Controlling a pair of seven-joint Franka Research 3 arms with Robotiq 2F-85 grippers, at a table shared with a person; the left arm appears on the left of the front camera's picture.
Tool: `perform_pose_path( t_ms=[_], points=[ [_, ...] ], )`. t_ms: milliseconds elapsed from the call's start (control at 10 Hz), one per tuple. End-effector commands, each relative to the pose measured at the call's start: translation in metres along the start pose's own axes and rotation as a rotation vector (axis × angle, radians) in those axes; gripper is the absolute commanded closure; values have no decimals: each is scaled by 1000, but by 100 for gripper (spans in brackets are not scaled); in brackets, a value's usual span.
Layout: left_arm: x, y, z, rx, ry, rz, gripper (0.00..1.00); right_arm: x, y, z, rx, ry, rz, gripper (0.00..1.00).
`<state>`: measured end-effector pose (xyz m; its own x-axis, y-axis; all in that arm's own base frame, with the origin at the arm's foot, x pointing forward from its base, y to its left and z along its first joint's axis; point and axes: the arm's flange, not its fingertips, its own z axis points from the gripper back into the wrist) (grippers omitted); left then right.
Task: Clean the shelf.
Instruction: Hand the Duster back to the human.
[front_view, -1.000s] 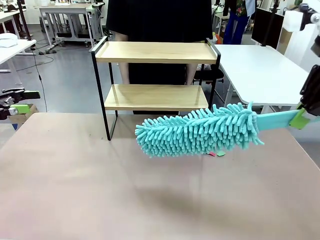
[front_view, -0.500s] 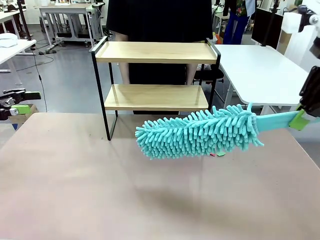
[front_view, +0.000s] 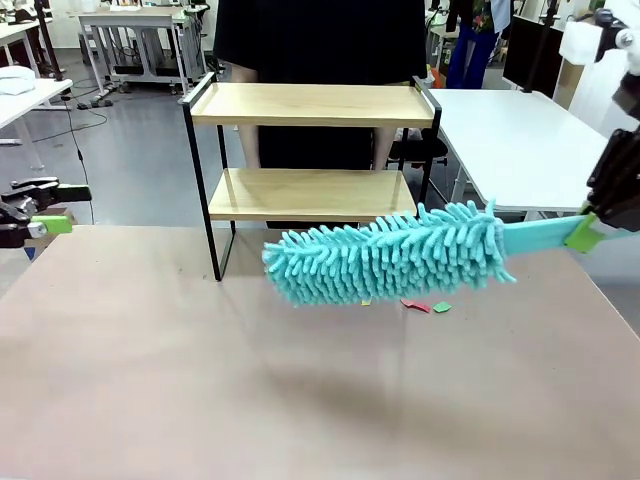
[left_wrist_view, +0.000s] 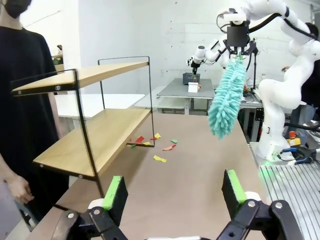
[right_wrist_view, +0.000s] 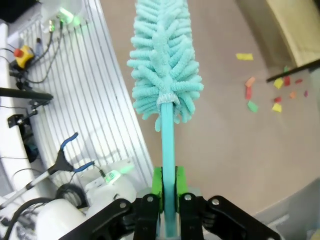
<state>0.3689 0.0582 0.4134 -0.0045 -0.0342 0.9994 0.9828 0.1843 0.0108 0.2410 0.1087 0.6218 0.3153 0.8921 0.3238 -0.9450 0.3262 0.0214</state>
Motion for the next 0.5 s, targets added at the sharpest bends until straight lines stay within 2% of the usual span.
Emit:
perform_pose_path(
  t_ms=[0, 200, 400],
  points=[
    [10, -39, -38, 55, 12, 14, 0, -2, -15, -21, 30, -168, 136, 87],
    [2, -68, -75, 47, 8, 51, 0, -1, -19, -38, 48, -256, 199, 87],
    [-1, -93, -103, 57, 21, 23, 0, -3, -23, -48, 64, -291, 228, 87]
  ],
)
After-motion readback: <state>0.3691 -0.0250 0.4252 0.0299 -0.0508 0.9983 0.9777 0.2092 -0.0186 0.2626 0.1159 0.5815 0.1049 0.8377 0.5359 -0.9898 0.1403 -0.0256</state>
